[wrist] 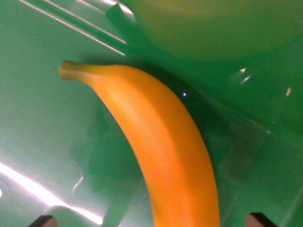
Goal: Pick fruit
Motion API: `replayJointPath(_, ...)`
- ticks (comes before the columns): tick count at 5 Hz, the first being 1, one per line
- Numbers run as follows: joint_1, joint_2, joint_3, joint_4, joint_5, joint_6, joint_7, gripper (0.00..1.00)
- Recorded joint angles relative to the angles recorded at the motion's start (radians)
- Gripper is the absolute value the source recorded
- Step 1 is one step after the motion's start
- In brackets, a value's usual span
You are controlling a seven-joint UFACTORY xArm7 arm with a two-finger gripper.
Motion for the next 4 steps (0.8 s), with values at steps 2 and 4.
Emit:
replayJointPath(2, -0.004, 0.009, -0.002, -0.016, 0.0001, -0.028, -0.018, 0.0)
replayJointPath(4, -0.0076, 0.017, -0.004, -0.03, 0.0001, -0.053, -0.035, 0.0)
